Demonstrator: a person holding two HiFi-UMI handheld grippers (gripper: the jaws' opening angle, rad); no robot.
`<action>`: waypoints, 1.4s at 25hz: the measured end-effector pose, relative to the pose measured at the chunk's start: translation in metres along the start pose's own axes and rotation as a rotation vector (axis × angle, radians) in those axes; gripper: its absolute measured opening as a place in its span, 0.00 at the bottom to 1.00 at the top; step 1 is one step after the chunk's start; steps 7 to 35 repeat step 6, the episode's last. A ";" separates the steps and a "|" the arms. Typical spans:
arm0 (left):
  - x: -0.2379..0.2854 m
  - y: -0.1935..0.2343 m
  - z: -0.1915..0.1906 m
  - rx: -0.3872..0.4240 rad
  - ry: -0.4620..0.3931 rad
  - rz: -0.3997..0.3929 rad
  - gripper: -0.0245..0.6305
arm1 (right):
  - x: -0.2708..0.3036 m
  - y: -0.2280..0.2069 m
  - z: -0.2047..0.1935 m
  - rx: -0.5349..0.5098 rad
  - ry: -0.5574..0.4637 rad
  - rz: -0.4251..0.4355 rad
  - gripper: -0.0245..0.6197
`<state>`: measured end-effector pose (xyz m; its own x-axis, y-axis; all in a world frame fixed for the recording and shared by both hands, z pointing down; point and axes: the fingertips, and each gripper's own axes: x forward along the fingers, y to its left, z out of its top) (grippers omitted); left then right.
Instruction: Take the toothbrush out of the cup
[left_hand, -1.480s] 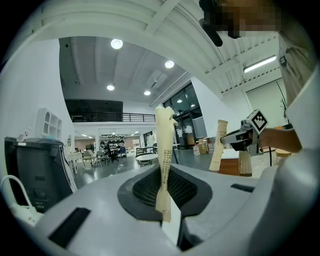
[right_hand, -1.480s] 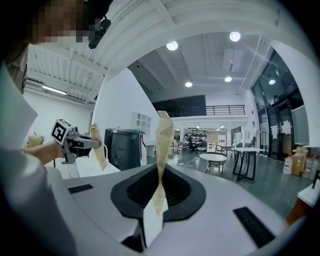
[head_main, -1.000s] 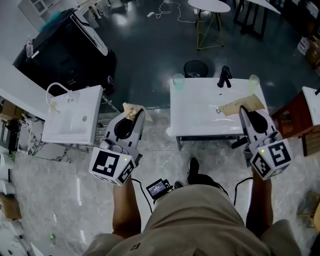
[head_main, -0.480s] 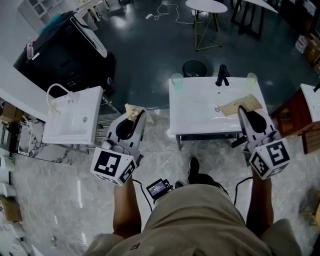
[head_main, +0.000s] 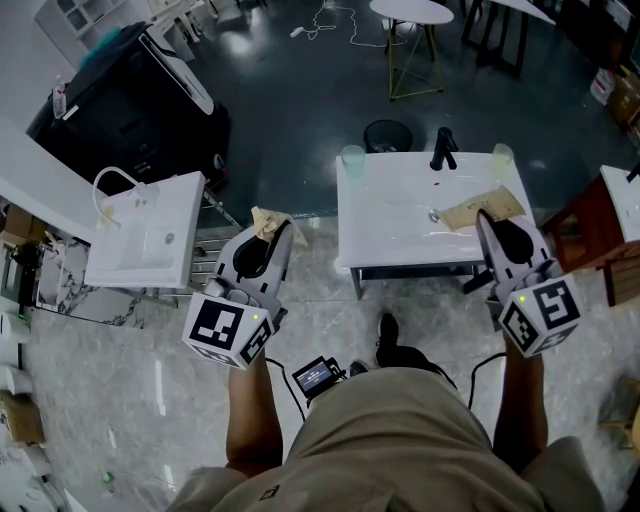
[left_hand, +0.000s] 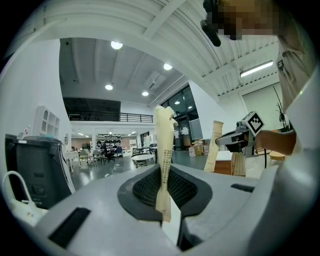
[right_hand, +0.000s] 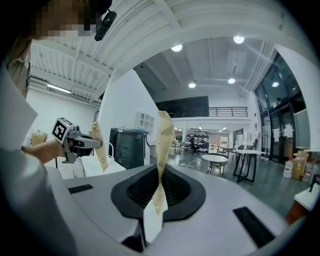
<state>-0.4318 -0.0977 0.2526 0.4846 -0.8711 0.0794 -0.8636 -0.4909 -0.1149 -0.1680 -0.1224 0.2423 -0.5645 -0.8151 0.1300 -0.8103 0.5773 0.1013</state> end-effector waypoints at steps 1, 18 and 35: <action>0.001 0.000 -0.001 -0.002 0.002 0.000 0.08 | 0.001 -0.001 0.000 0.000 0.001 0.000 0.07; 0.006 0.001 -0.007 -0.003 0.013 -0.003 0.08 | 0.004 -0.003 -0.003 0.003 0.003 -0.003 0.08; 0.006 0.001 -0.007 -0.003 0.013 -0.003 0.08 | 0.004 -0.003 -0.003 0.003 0.003 -0.003 0.08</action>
